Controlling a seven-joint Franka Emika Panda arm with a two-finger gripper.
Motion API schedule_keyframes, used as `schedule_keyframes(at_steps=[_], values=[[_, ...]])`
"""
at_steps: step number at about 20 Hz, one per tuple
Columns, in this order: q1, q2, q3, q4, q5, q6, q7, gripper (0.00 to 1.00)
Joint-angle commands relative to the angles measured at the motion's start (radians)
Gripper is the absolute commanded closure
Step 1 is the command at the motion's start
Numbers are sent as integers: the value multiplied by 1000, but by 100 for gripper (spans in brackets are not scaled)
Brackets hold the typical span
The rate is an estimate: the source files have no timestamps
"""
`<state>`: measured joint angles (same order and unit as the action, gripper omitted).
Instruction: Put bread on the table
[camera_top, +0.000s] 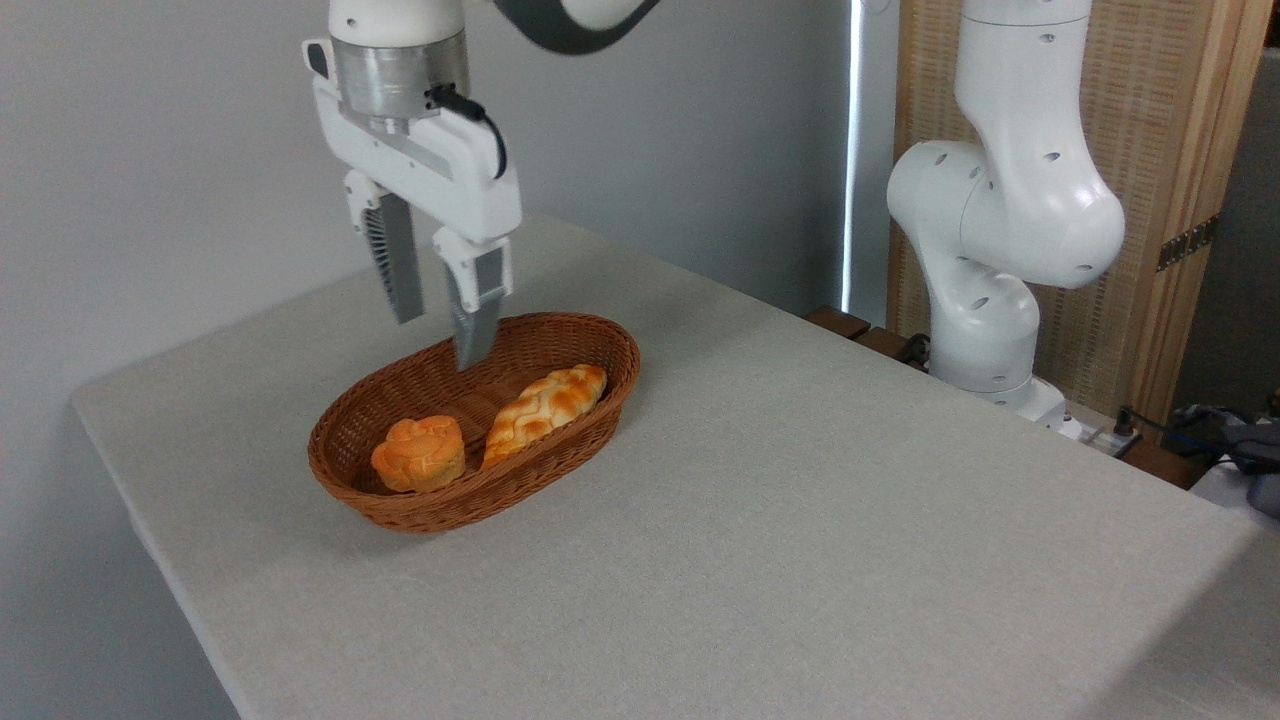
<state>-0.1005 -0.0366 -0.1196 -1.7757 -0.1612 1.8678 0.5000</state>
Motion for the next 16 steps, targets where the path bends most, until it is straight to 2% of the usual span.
schedule_keyframes(at_steps=[1, 2, 4, 6, 11, 14, 16], values=[[-19, 20, -6, -41, -14, 126, -5, 0], [-18, 30, -27, -56, -6, 151, -2, 0], [-18, 55, -63, -80, 46, 204, -5, 0], [-19, 90, -94, -80, 69, 209, -6, 0], [-21, 113, -112, -80, 75, 209, -6, 0], [-27, 130, -117, -83, 129, 209, -3, 0], [-31, 135, -117, -85, 140, 209, -3, 0]])
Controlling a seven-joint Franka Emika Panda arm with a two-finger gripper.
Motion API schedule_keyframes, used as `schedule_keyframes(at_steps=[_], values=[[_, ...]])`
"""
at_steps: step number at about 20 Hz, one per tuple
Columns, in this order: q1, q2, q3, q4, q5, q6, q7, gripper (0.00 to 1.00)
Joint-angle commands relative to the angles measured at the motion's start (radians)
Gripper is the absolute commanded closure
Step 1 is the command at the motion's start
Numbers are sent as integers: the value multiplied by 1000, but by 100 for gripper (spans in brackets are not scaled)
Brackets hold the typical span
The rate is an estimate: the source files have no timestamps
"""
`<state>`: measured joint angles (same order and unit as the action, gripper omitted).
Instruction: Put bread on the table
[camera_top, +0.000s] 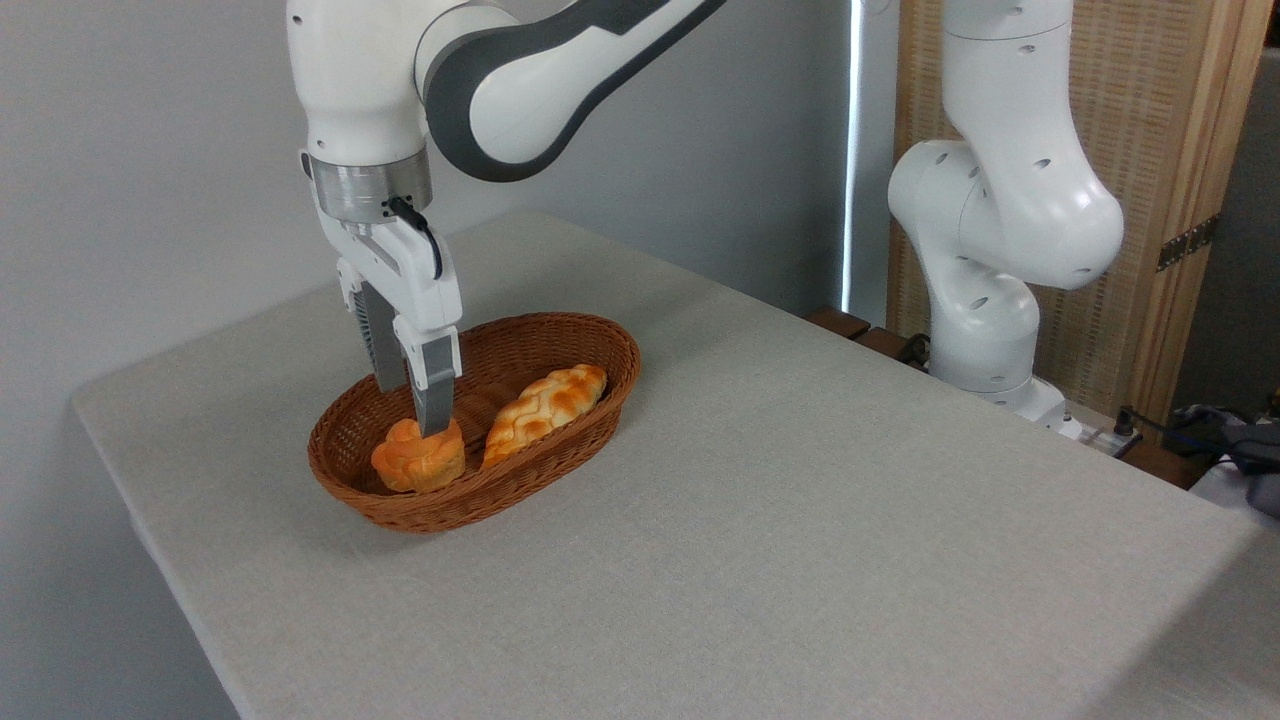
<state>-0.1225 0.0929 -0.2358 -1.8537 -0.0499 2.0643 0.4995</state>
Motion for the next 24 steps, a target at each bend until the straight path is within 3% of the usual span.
schedule_keyframes(at_steps=[1, 10, 14, 24], values=[[-11, 5, 0, -7, 28, 13, -2, 0], [-20, 17, 0, -19, 30, 14, -2, 0], [-26, 34, 0, -19, 82, 42, -4, 0], [-26, 50, -20, -27, 87, 51, -12, 1]])
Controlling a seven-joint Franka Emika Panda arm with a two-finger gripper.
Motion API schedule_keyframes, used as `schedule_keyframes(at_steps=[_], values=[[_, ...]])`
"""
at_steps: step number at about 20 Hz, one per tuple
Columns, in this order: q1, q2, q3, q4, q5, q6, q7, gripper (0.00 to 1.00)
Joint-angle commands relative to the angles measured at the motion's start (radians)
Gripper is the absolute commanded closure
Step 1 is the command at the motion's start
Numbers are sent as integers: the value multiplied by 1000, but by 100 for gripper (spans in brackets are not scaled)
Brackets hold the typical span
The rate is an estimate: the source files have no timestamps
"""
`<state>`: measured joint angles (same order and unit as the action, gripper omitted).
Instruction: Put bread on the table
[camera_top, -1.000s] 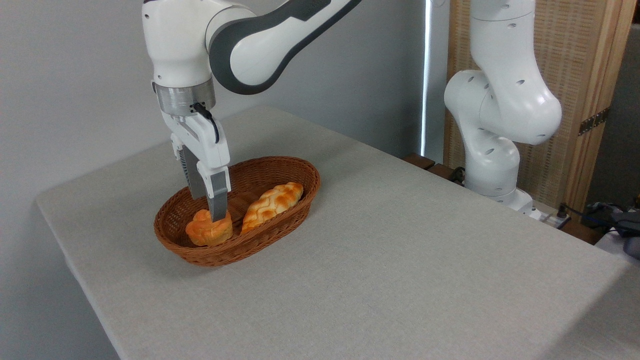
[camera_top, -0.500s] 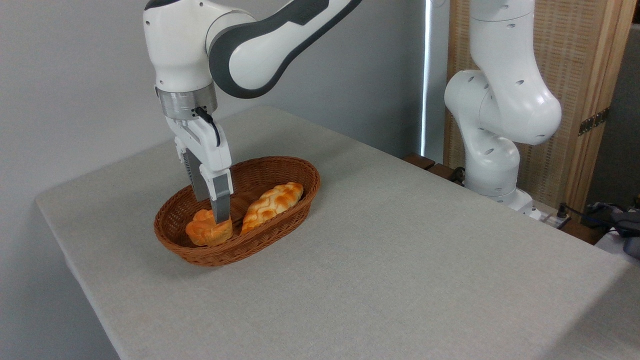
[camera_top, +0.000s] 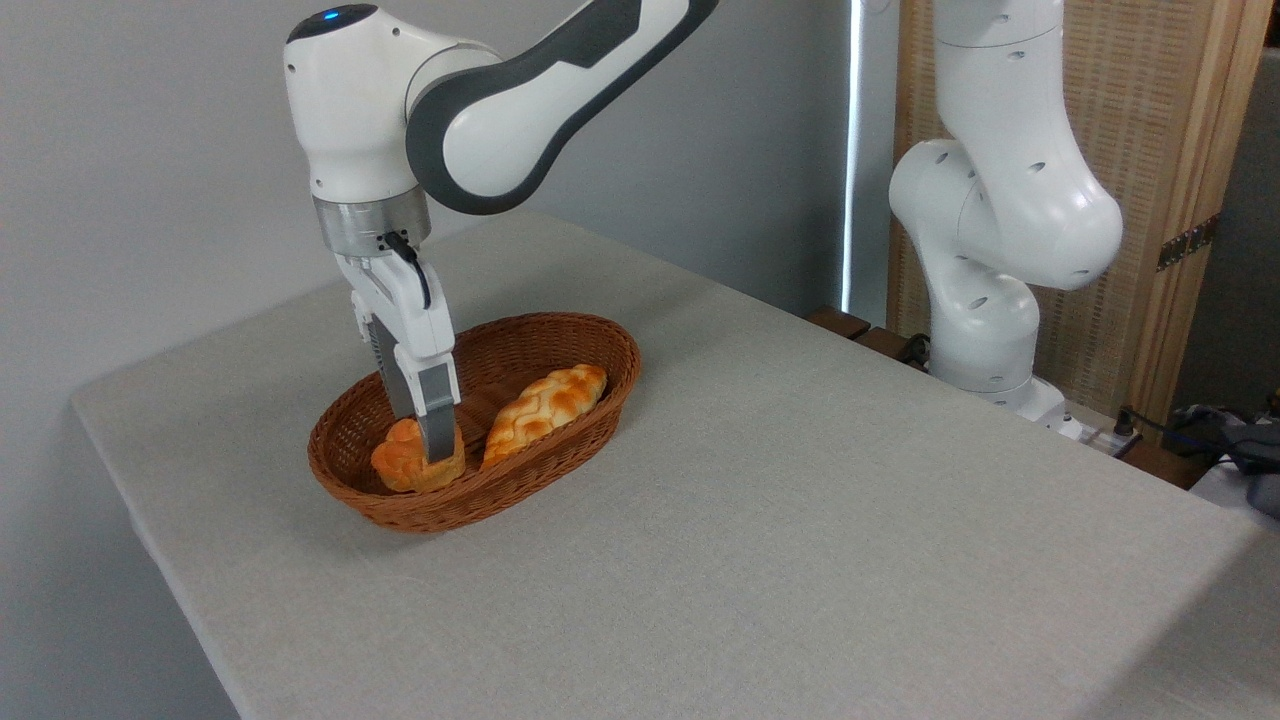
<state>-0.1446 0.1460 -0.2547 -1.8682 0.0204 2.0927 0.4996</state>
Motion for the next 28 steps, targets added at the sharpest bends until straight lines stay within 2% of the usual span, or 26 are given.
schedule_keyframes(at_steps=[1, 2, 4, 5, 6, 8, 10, 28], values=[[-4, 3, -3, -12, 16, 26, -12, 3], [-4, 7, -3, -12, 16, 32, -10, 8], [-4, 21, -11, -14, 16, 44, -12, 8], [-4, 24, -15, -14, 18, 47, -12, 13], [-3, 24, -15, -15, 18, 50, -12, 29], [-3, 24, -15, -15, 18, 56, -12, 48], [-3, 24, -17, -15, 18, 56, -12, 60], [-1, 12, -9, -11, 16, 49, -13, 65]])
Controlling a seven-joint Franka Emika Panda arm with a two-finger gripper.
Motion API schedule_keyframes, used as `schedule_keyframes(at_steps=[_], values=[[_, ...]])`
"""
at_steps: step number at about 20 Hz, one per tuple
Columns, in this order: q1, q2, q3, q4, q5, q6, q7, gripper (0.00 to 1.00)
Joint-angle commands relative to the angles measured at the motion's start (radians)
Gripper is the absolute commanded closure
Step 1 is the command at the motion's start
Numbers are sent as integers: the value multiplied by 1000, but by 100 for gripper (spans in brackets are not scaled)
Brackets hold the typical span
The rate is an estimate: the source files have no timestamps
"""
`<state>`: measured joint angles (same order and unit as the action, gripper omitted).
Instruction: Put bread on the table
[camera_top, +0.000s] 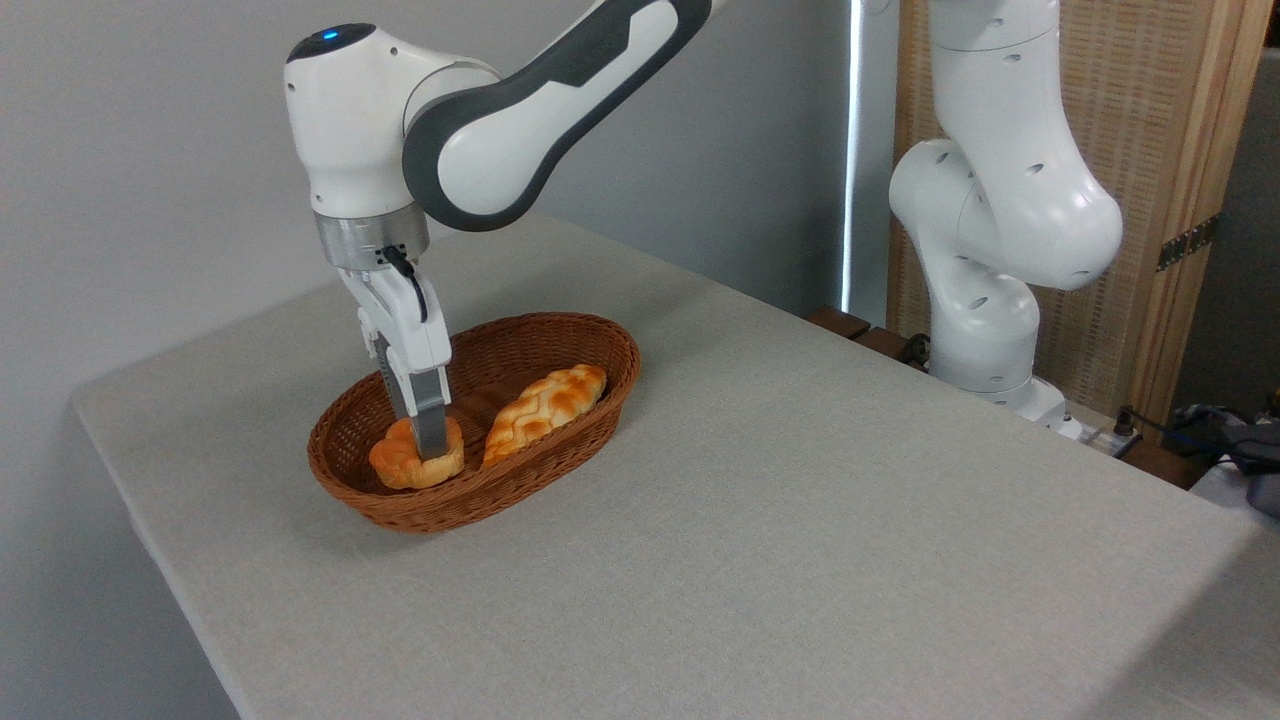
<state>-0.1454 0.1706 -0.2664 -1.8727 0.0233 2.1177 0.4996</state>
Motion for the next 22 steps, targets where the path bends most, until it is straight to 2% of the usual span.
schedule_keyframes(at_steps=[1, 10, 16, 22], values=[[0, -14, 6, -3, 14, 18, -13, 65], [0, -34, 12, 4, 14, -47, -38, 68], [4, -37, 16, 56, 12, -134, -47, 68], [6, -69, 108, 167, 0, -316, -36, 67]])
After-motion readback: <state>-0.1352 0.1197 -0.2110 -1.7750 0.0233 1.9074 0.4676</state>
